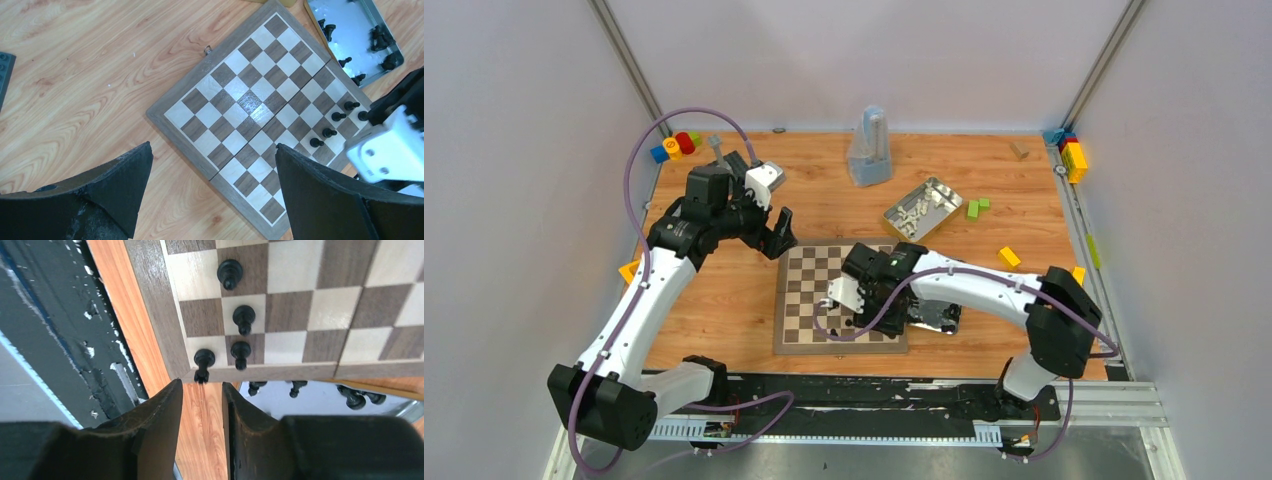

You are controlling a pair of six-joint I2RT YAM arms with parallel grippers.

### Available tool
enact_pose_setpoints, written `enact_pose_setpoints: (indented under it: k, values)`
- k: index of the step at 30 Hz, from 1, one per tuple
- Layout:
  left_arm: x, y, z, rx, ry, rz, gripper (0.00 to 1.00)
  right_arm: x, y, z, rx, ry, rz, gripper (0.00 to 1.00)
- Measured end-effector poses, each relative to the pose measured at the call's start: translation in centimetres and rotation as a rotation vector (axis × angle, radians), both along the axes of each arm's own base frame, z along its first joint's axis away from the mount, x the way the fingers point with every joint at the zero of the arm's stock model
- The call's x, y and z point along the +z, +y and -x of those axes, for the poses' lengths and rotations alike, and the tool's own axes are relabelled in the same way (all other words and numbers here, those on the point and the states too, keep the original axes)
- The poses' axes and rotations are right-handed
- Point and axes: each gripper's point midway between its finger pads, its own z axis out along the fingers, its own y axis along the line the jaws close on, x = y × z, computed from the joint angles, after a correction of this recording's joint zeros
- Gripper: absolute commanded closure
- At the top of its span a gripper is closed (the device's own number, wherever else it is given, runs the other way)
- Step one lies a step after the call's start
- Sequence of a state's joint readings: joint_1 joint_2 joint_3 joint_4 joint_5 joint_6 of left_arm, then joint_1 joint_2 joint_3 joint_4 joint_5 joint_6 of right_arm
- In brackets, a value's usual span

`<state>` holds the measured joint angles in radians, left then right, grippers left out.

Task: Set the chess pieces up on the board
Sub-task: Place the chess piece on the chessboard, then pick up the chess piece from the storage box.

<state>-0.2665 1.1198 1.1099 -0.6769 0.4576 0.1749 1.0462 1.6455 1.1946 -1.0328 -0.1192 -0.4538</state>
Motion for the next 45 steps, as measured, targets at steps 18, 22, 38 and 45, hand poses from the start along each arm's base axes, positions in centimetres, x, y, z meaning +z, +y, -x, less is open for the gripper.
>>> enact_pose_setpoints:
  k: [18,22,38,45]
  values:
    - [0.1,0.4,-0.1,0.016,-0.014,-0.014,0.00,3.1,-8.7,-7.0,-0.519,0.025,-0.306,0.59]
    - [0.6,0.4,0.0,0.016,-0.032,-0.009,0.00,0.9,-9.1,-6.5,-0.539,0.067,-0.296,0.59]
    - [0.8,0.4,-0.1,0.014,-0.047,-0.007,0.00,-3.0,-7.8,-9.0,-0.489,0.095,-0.318,0.60]
    - [0.6,0.4,-0.1,0.011,-0.045,-0.010,0.00,-3.3,-7.4,-8.8,-0.466,0.117,-0.335,0.61]
